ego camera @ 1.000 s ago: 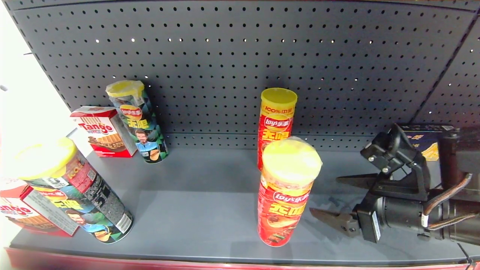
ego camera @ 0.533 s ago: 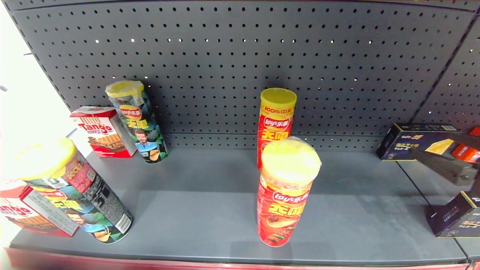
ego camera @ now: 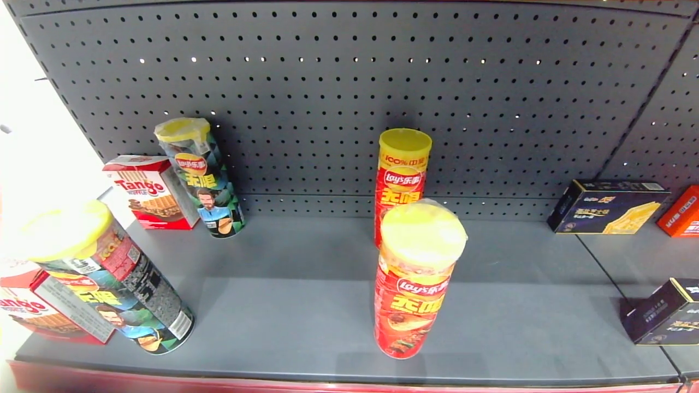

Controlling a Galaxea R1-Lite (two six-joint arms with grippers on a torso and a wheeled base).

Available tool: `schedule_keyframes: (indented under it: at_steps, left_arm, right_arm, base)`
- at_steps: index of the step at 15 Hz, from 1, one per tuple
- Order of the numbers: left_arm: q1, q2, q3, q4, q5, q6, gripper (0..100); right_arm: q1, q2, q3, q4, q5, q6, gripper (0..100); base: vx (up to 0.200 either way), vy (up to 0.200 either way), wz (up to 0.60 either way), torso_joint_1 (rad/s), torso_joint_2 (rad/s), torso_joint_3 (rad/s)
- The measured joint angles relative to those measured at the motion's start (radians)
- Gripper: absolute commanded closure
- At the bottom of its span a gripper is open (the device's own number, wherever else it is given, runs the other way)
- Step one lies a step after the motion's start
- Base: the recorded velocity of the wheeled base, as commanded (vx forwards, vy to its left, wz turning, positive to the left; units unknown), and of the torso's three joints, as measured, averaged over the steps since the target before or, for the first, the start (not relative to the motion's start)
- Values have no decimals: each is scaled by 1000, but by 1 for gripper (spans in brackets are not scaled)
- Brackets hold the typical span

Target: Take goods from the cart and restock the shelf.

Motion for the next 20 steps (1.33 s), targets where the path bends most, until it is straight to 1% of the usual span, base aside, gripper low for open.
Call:
schedule_keyframes:
  at_steps: [2,4,5,6,9,12,17,19,20]
  left_arm:
    - [0,0,0,0,2,-1,0]
    - [0,0,0,0,0,0,0]
    - [0,0,0,0,0,0,0]
    - [0,0,0,0,0,0,0]
    - [0,0,0,0,0,-1,0]
    - [0,0,0,0,-2,-3,0]
    - [0,0,0,0,-4,0,0]
    - [0,0,0,0,4,2,0]
    - [0,0,0,0,19,3,0]
  right_arm:
    - [-12,-147,77,65,-9,2,0]
    - [-21,-245,195,8,-33,9,0]
    - [-24,-269,232,27,-37,12,0]
    - [-26,-287,250,84,-38,15,0]
    - [-39,-316,266,176,-62,90,0]
    - [-73,-361,268,174,-58,100,0]
    - [-83,-390,269,173,-57,103,0]
    - [-84,-393,269,173,-57,102,0]
    - [-84,-393,269,173,-57,102,0]
  base:
    - [0,0,0,0,0,0]
    - [0,0,0,0,0,0]
    - [0,0,0,0,0,0]
    - [0,0,0,0,0,0]
    - [0,0,0,0,0,0]
    - [0,0,0,0,0,0]
    - [0,0,0,0,0,0]
    - [0,0,0,0,0,0]
    - [0,0,0,0,0,0]
